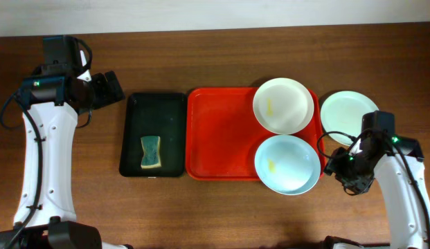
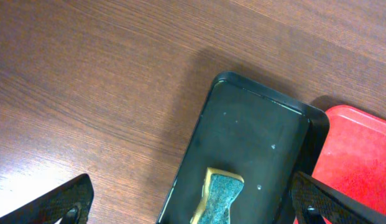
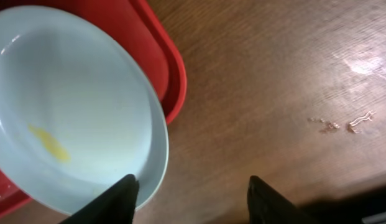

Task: Clean dirty plates on tray and stack at the side
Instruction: 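Release the pale green plate and move the right gripper to the light blue plate, then grip the light blue plate rim with the right gripper and drag it left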

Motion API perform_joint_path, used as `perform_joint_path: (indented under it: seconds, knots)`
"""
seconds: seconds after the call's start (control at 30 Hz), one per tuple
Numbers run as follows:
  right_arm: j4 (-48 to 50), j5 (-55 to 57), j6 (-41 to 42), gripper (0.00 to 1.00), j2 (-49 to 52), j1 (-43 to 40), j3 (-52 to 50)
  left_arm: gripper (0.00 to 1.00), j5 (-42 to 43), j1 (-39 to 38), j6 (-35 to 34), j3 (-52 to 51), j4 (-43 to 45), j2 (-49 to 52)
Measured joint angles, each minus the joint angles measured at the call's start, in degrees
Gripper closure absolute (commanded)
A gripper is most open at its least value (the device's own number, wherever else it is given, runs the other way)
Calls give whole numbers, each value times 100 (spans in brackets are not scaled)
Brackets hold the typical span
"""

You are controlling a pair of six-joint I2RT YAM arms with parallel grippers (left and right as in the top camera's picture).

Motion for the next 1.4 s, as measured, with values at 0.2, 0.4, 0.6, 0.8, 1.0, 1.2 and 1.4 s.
perform_joint_path:
  seconds: [0.2, 0.4, 0.6, 0.8, 1.0, 1.2, 1.4]
  knots:
    - [769, -66, 0, 49, 0, 247, -723, 1, 0, 0, 0, 0, -2, 0]
    - [1141, -136, 20, 84, 0, 356, -1172, 1, 0, 0, 0, 0, 0, 0]
    - [1152, -201, 20, 92, 0, 365, -1215, 1, 2, 0, 0, 0, 0, 0]
    - [1086, -848, 15, 96, 0, 367, -1215, 1, 0, 0, 0, 0, 0, 0]
    - [1108, -1504, 26, 96, 0, 542, -1231, 1, 2, 0, 0, 0, 0, 0]
    - [1606, -2149, 361, 96, 0, 1073, -1235, 1, 0, 0, 0, 0, 0, 0]
    - [2481, -2337, 1539, 96, 0, 1812, -1248, 1, 2, 0, 0, 0, 0, 0]
